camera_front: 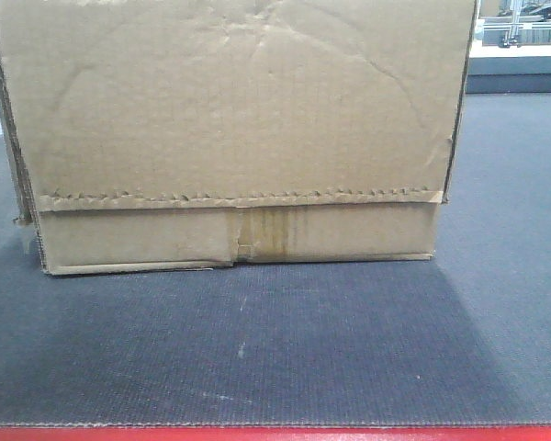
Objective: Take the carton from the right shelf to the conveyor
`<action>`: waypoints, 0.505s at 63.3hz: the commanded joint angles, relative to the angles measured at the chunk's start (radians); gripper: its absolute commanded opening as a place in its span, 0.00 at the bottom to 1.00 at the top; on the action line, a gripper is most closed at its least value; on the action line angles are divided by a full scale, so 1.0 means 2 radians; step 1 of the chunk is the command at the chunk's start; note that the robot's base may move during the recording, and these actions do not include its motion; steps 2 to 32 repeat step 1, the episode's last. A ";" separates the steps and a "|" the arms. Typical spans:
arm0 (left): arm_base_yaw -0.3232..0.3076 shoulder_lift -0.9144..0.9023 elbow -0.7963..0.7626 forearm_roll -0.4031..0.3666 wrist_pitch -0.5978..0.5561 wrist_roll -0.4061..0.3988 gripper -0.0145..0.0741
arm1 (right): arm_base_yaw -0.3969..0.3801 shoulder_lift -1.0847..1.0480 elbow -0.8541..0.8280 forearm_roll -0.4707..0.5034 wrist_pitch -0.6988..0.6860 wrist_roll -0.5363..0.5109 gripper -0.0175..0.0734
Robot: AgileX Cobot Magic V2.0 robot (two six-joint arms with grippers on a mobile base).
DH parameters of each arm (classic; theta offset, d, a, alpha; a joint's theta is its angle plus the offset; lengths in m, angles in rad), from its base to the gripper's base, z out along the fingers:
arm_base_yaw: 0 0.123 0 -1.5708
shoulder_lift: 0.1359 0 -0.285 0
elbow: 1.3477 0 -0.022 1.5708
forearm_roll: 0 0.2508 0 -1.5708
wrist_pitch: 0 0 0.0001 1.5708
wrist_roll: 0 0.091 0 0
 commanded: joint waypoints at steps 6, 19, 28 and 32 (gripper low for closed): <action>0.002 -0.003 -0.001 -0.002 -0.009 0.001 0.18 | -0.003 -0.004 0.000 0.001 -0.014 -0.003 0.12; 0.002 -0.003 -0.001 -0.002 -0.009 0.001 0.18 | -0.003 -0.004 0.000 0.001 -0.014 -0.003 0.12; 0.002 -0.003 -0.001 -0.002 -0.009 0.001 0.18 | -0.003 -0.004 0.000 0.001 -0.014 -0.003 0.12; 0.002 -0.003 -0.001 -0.002 -0.009 0.001 0.18 | -0.003 -0.004 0.000 0.001 -0.014 -0.003 0.12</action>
